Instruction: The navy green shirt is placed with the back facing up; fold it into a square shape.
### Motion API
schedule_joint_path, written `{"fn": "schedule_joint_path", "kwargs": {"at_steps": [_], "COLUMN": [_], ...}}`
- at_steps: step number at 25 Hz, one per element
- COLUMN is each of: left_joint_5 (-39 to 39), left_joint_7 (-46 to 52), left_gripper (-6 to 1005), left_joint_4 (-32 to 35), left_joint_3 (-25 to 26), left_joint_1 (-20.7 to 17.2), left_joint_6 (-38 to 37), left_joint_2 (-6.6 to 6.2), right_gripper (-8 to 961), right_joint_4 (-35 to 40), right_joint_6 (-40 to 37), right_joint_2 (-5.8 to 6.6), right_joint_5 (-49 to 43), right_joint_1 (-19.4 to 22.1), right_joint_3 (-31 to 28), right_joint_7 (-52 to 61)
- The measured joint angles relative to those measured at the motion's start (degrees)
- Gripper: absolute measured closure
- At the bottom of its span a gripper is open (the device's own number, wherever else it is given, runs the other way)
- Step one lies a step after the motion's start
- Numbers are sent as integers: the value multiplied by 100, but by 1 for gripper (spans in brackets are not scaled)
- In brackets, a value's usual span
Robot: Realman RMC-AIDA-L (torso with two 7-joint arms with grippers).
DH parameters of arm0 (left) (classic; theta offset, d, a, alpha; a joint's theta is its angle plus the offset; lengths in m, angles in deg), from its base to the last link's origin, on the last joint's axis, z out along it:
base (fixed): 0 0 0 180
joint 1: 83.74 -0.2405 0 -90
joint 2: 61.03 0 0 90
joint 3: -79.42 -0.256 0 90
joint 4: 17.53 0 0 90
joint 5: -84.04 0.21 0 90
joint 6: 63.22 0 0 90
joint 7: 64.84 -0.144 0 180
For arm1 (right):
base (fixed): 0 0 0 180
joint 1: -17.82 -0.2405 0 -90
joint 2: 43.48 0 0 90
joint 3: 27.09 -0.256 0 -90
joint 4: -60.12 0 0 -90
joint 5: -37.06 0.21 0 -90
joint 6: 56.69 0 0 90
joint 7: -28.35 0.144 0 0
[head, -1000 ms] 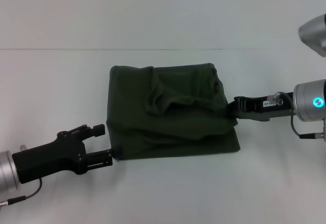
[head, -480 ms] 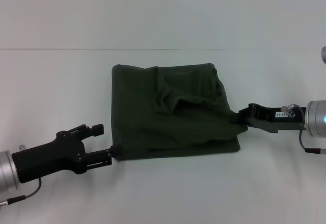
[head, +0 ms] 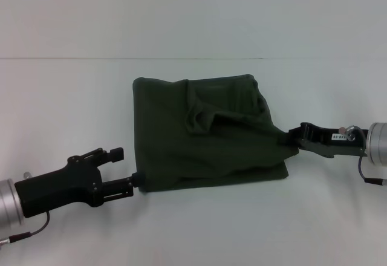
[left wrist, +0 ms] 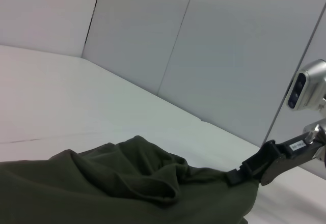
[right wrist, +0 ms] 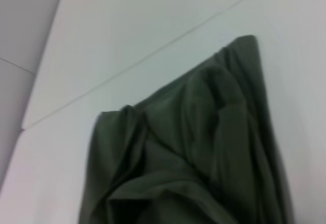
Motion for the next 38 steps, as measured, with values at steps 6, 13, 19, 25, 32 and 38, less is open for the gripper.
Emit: {"fn": "schedule_joint_path", "kwargs": {"at_steps": [6, 13, 19, 25, 32, 38], "left_joint_5": [0, 0, -1, -38, -33, -45], "left_joint_7": [0, 0, 4, 7, 7, 29], "left_gripper": [112, 111, 111, 111, 112, 112], "left_joint_4": [6, 0, -3, -16, -22, -21], "left_joint_3": [10, 44, 81, 232, 514, 536], "left_joint_1": [-4, -2, -2, -7, -11, -11], "left_joint_6": [-18, -44, -18, -12, -9, -2], "left_joint_2": [-11, -21, 1, 26, 80, 94], "right_gripper": [899, 686, 430, 282, 134, 53], "right_joint_4": [50, 281, 1109, 1454, 1834, 1931], "right_joint_6": [-617, -1405, -1580, -1353, -156, 1071], "right_joint_2": [106, 249, 203, 144, -28, -35], "right_joint_5": [438, 729, 733, 678, 393, 5], "right_joint_1": [148, 194, 179, -40, -90, -110], "right_joint_3": [-189, -380, -322, 447, 1744, 2966], "right_joint_7": [-605, -1926, -2712, -4178, -5190, -5181]}}
